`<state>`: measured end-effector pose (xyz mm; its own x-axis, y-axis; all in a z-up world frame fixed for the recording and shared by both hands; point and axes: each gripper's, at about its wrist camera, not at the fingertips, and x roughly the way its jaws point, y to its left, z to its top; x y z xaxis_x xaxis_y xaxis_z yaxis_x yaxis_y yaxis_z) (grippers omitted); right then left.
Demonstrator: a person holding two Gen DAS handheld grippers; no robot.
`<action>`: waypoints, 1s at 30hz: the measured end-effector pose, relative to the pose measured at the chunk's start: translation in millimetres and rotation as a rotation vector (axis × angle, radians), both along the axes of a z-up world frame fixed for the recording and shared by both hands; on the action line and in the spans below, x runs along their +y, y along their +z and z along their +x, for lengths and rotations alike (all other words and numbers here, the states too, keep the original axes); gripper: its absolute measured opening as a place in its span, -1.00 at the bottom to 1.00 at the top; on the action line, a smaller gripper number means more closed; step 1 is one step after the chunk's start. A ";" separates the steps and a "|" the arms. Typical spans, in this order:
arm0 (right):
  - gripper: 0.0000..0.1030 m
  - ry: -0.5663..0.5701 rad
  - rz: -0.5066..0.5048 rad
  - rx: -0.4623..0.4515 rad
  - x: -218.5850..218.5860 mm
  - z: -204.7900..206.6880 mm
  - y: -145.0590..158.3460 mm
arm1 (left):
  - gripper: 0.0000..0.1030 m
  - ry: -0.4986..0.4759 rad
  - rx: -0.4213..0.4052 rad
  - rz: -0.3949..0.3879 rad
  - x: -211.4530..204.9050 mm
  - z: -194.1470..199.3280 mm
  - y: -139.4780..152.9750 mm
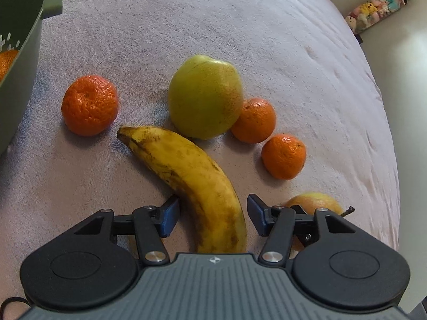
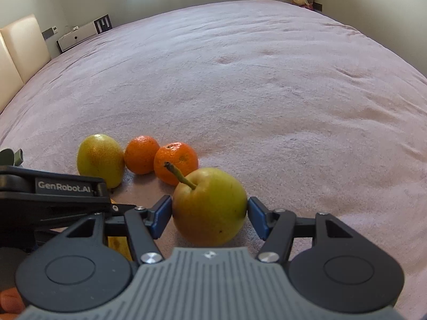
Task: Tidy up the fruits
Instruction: 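Grasp the banana with the left tool while the right tool grasps the yellow pear, then carry the banana over the colander with the left tool while the right tool carries the pear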
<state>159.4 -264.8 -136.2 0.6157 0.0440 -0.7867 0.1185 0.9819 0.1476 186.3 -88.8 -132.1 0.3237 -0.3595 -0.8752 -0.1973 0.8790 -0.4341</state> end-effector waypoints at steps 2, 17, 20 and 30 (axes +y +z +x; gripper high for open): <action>0.17 -0.002 -0.002 0.001 0.8 0.9 -0.1 | 0.07 0.001 0.004 -0.013 2.2 0.9 -1.0; 0.16 -0.009 -0.019 -0.024 6.5 -5.8 13.6 | -0.02 -0.027 -0.034 -0.042 14.4 -15.5 22.2; 0.16 -0.007 -0.022 -0.048 7.9 -9.9 22.7 | -0.03 -0.043 -0.064 -0.052 14.7 -19.6 33.2; 0.16 0.006 -0.019 -0.143 15.8 -28.7 61.5 | -0.07 -0.064 -0.177 -0.054 33.1 -39.6 77.5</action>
<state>130.6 -249.0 -74.7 0.7213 0.0342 -0.6918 0.0918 0.9852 0.1444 146.6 -55.7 -54.6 0.4455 -0.4294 -0.7856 -0.0580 0.8618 -0.5040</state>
